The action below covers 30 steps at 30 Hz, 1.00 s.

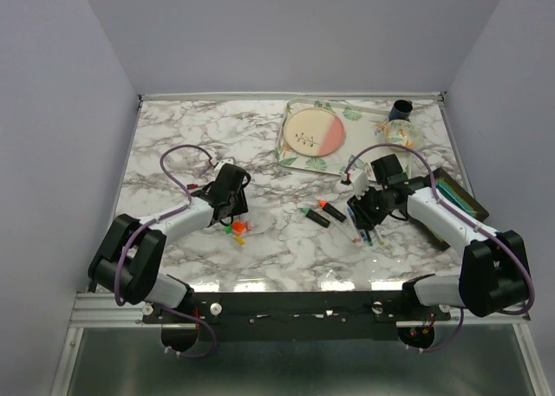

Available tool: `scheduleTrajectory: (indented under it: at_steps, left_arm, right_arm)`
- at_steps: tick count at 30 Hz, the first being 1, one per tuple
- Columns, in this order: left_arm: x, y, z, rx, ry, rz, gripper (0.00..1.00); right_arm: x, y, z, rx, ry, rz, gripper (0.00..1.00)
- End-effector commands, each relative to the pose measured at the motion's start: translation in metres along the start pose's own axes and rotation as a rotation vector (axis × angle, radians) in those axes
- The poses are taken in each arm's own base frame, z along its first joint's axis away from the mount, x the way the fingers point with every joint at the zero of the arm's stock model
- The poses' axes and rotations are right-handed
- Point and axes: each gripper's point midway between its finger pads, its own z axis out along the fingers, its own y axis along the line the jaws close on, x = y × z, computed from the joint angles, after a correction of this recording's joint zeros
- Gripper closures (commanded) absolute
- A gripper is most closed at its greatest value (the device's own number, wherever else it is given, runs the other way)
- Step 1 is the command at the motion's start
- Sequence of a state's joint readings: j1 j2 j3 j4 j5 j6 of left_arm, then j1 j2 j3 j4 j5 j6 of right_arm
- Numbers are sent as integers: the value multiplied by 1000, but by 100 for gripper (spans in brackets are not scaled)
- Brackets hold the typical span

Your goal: Open the pen caps

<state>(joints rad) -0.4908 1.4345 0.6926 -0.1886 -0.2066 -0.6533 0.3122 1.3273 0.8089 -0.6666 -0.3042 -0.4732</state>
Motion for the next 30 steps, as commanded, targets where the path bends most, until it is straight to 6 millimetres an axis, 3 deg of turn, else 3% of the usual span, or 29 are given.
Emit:
scheduleTrajectory:
  at_steps: [1, 6, 9, 12, 14, 15, 16, 18, 19, 26, 30]
  left_arm:
    - [-34, -4, -8, 11, -66, -37, 50]
    - [-82, 2, -17, 47, -162, -206, 34]
    - [-109, 18, -18, 30, -202, -343, 17]
    - [-135, 32, -16, -11, -225, -444, 7]
    - [-155, 44, -9, -79, -219, -527, 7]
    - [-144, 57, -7, -170, -161, -545, 8]
    - [-161, 57, -2, -215, -161, -625, 10]
    - [-150, 65, 1, -322, -70, -641, 15]
    - [-161, 64, 8, -351, -67, -674, 16]
    - [-158, 61, 39, -375, -21, -831, 26]
    - [-164, 63, 52, -381, -19, -885, 27]
  right_arm:
    - [-11, 2, -11, -10, -43, -30, 53]
    - [-13, 2, -14, -6, -54, -41, 53]
    - [-14, 3, -15, -7, -64, -50, 53]
    - [-15, 4, -16, -12, -69, -54, 53]
    - [-15, 5, -17, -16, -72, -57, 53]
    - [-16, 6, -17, -19, -73, -61, 53]
    - [-17, 6, -17, -20, -77, -65, 53]
    - [-17, 6, -17, -20, -77, -65, 53]
    - [-16, 6, -17, -20, -74, -64, 53]
    - [-17, 8, -19, -22, -87, -70, 53]
    - [-18, 8, -19, -24, -90, -73, 53]
